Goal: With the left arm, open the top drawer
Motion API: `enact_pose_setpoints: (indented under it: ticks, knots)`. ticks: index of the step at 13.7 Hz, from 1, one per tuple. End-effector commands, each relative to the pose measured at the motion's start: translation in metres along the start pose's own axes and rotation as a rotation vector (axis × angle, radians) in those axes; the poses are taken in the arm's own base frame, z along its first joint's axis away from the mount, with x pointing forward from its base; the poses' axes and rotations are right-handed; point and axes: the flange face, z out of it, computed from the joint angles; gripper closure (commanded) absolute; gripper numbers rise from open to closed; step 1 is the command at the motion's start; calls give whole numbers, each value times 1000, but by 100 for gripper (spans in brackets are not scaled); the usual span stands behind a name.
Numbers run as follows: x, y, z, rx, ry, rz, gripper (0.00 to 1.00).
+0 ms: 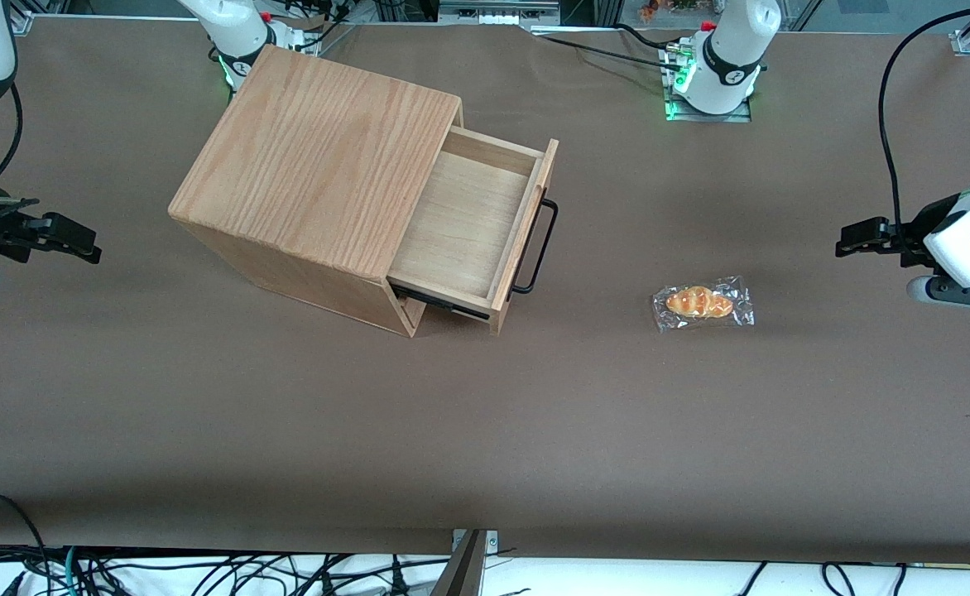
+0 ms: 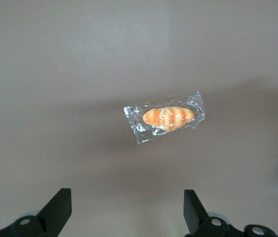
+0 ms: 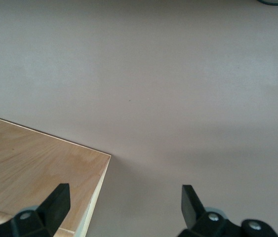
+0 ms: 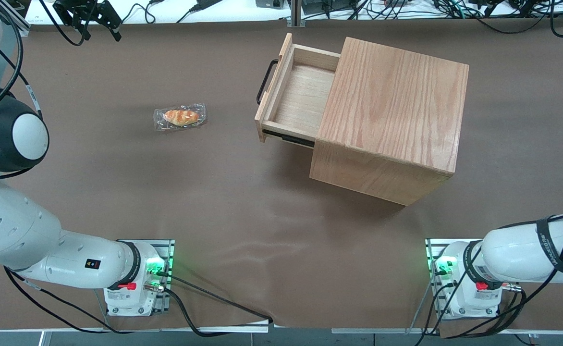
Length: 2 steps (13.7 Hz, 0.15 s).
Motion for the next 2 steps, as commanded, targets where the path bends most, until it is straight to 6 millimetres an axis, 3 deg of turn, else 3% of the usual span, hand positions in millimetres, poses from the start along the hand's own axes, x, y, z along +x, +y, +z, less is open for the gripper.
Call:
enact_pose_setpoints:
  ticks: [1, 2]
  knots:
    - [-5, -2, -9, -35, 17, -3, 0]
    - [-4, -2, -9, -36, 18, -5, 0]
